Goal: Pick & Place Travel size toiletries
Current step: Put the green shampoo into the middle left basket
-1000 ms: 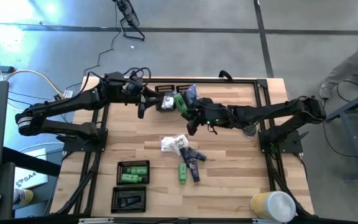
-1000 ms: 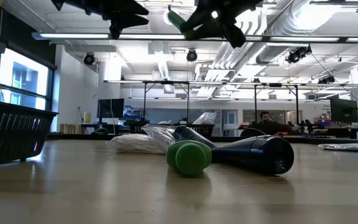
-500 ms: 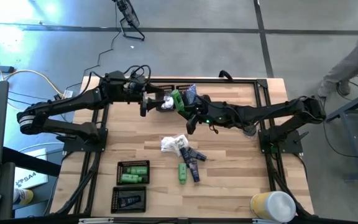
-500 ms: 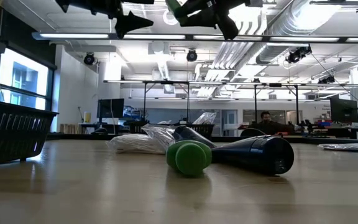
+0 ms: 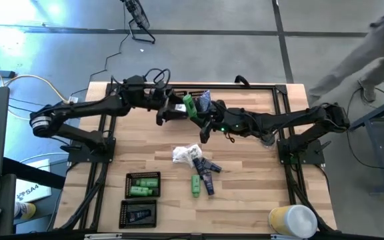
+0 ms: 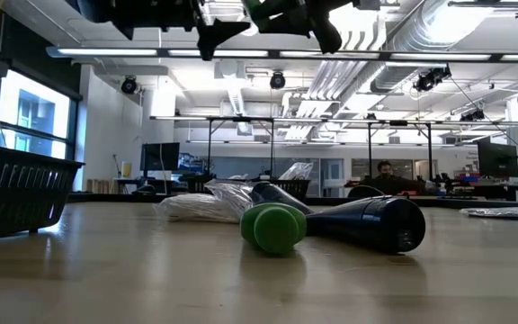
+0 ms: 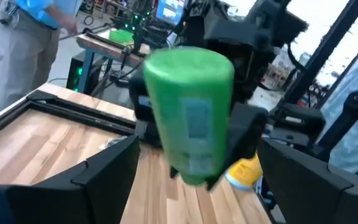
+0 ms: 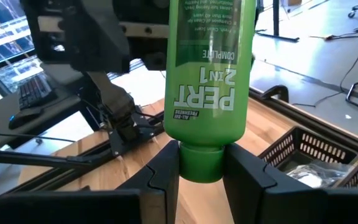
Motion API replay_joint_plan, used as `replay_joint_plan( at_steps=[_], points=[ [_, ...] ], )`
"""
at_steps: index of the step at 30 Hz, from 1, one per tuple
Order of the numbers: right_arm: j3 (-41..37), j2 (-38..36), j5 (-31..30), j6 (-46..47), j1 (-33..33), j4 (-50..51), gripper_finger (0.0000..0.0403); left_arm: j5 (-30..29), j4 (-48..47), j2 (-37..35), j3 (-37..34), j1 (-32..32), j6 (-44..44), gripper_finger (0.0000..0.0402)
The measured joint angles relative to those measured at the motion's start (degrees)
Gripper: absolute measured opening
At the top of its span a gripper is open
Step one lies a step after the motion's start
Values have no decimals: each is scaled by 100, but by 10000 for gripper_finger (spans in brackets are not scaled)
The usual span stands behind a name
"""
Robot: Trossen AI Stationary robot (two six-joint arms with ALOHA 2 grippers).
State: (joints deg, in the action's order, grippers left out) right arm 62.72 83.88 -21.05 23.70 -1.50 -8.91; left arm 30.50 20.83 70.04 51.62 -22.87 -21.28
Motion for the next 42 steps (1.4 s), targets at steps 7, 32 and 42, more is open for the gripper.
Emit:
replay_joint_plan(
  at_steps=[7,32,42],
  points=[
    [0,0,68,-2,0,4,89,170,445,156,0,4,-23,321],
    [0,0,170,-11,-2,11,89,192,1258,621,-2,267,-327,315],
    [0,0,194,-11,-4,7,89,168,1244,621,-2,264,-338,253]
  ],
)
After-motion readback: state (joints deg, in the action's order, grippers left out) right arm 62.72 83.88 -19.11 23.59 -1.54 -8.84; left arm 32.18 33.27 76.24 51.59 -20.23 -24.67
